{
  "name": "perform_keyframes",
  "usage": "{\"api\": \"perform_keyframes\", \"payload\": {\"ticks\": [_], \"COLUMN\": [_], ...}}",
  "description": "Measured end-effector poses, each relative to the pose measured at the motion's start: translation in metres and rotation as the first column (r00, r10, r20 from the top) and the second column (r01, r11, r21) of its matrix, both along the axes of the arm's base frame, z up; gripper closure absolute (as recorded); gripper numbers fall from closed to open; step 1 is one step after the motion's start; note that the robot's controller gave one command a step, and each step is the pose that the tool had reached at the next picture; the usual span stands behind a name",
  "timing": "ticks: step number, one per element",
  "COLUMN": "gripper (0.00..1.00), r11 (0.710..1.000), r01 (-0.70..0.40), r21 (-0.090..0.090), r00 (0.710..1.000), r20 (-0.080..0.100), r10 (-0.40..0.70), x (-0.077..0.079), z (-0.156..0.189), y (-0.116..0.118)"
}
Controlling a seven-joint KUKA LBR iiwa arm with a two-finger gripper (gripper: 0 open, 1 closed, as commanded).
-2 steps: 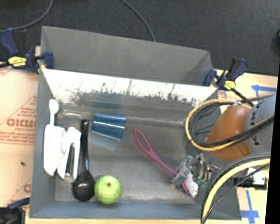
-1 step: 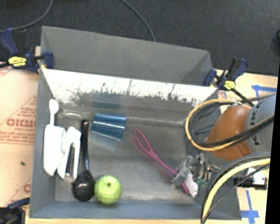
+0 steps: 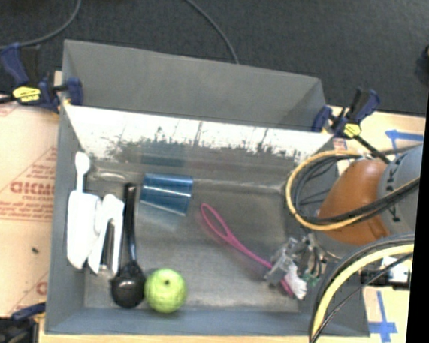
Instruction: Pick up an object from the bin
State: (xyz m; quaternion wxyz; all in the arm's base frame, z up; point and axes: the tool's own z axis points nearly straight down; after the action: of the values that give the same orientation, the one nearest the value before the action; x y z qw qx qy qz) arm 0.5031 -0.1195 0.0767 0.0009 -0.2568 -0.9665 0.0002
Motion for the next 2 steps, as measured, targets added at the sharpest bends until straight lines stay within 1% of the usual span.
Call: {"api": "perform_keyframes", "payload": {"ticks": [1,2], "gripper": [1.0,1.0], "r11": [1.0,1.0], "r01": [-0.002,-0.004], "r21": [-0.001,0.0], "r00": [1.0,1.0], "r20": [0.006,0.0], "r10": [0.002,0.004], "x": [0.0013,-0.0003], "z": [0.0108,0.0198], "y": [-0.0005,-0.0004]}}
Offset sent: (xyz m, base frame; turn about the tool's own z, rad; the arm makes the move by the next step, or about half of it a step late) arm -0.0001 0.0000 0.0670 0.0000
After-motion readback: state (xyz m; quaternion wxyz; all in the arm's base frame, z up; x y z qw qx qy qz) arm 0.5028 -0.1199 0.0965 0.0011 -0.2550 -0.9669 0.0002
